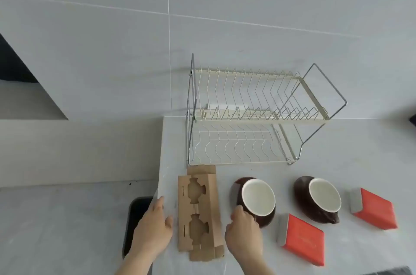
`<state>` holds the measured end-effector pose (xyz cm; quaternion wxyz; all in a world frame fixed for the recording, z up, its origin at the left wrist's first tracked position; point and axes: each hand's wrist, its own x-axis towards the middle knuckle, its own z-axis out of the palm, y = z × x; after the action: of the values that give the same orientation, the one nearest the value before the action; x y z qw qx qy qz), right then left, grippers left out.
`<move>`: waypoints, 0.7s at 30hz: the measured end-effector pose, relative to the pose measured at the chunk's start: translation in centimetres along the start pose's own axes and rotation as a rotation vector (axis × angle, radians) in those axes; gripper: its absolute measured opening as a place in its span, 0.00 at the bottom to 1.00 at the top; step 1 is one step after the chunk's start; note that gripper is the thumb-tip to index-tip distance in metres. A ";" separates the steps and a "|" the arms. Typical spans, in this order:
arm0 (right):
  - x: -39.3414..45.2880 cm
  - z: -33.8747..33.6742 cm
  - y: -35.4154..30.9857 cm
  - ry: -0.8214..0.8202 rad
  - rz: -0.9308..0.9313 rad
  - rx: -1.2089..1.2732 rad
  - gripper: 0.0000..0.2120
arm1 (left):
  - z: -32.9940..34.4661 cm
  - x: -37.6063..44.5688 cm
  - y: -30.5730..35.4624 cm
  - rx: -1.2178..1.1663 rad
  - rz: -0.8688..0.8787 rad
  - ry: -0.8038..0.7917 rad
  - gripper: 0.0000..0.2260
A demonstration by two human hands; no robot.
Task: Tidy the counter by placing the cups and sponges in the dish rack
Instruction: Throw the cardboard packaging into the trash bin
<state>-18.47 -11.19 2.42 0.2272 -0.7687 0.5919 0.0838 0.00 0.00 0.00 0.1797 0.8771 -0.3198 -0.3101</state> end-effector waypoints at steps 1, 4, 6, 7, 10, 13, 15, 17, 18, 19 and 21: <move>-0.1 0.3 0.0 -0.021 0.051 0.014 0.07 | 0.2 0.4 -0.2 -0.024 -0.023 -0.012 0.28; -0.7 1.6 -0.2 -0.010 0.124 0.075 0.10 | 0.0 0.9 -0.4 0.007 -0.032 0.048 0.30; -0.7 2.4 -0.4 -0.019 0.157 0.128 0.14 | -0.1 1.4 -0.9 0.096 -0.025 0.083 0.31; -0.6 2.8 -0.6 -0.020 0.181 0.183 0.16 | -0.1 1.8 -1.3 0.126 -0.033 0.069 0.32; -0.4 3.4 -1.1 -0.009 0.261 0.380 0.21 | -0.4 2.7 -2.3 0.058 -0.156 -0.009 0.33; -0.1 3.3 -1.7 -0.051 0.287 0.536 0.21 | -1.4 2.7 -2.4 0.028 -0.191 0.007 0.17; -0.1 3.1 -2.2 -0.078 0.267 0.580 0.18 | -2.1 2.5 -1.9 -0.018 -0.142 0.029 0.05; 0.0 3.0 -2.6 -0.085 0.219 0.581 0.17 | -2.7 1.9 -0.9 -0.159 -0.059 -0.014 0.13; 0.1 3.0 -2.7 -0.087 0.199 0.587 0.17 | -3.0 1.5 -0.2 -0.251 -0.022 -0.050 0.16; 0.1 3.1 -2.8 -0.093 0.181 0.595 0.17 | -3.2 1.0 0.4 -0.341 -0.006 -0.081 0.17; 0.2 3.2 -2.8 -0.115 0.161 0.599 0.16 | -3.2 0.4 1.1 -0.472 -0.017 -0.095 0.14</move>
<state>-15.28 -9.41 0.26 0.4692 -0.6124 0.6353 -0.0331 1.92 -0.69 2.78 0.3617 0.7980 -0.2391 -0.4185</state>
